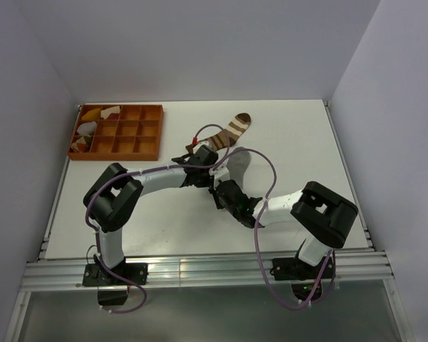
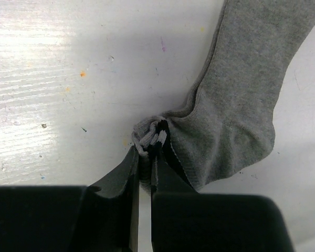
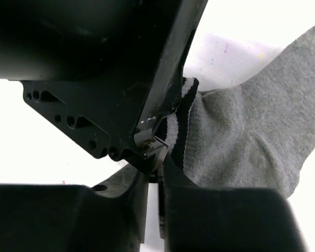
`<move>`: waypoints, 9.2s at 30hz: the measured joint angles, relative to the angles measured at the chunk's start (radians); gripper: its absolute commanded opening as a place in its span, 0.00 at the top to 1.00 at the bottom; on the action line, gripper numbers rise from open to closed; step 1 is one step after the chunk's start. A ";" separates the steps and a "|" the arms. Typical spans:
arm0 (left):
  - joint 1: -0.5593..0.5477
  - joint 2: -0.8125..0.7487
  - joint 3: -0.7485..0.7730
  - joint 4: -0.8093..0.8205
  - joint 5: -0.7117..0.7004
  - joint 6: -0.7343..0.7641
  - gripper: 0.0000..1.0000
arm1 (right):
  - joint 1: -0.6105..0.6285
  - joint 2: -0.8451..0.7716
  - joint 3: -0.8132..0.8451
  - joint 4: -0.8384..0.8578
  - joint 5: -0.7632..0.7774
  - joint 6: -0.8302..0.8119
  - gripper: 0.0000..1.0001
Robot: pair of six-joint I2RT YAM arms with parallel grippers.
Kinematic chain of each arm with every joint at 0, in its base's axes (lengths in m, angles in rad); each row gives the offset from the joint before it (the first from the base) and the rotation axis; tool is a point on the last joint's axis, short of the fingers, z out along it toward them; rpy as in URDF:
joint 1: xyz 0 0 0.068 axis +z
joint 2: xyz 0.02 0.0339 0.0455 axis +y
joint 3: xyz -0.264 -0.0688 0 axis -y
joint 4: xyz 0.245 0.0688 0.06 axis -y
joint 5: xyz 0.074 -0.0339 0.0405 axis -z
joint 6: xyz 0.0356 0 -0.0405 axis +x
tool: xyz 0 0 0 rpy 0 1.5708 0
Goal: Roll the socks
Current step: Roll the sock at the center of the board.
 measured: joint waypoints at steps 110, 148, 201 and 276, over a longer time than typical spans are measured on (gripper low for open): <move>0.031 -0.019 -0.056 0.105 0.090 -0.087 1.00 | -0.188 -0.294 0.021 -0.354 -0.273 0.037 0.46; 0.078 -0.105 -0.172 0.146 0.103 -0.118 0.31 | -0.087 -0.007 0.121 -0.269 -0.109 -0.014 1.00; 0.097 -0.030 -0.289 0.561 0.206 -0.222 0.51 | -0.677 0.276 0.062 0.099 -1.227 0.616 1.00; 0.076 -0.015 -0.071 0.150 0.153 -0.066 0.96 | 0.061 0.066 0.163 -0.292 0.199 -0.161 1.00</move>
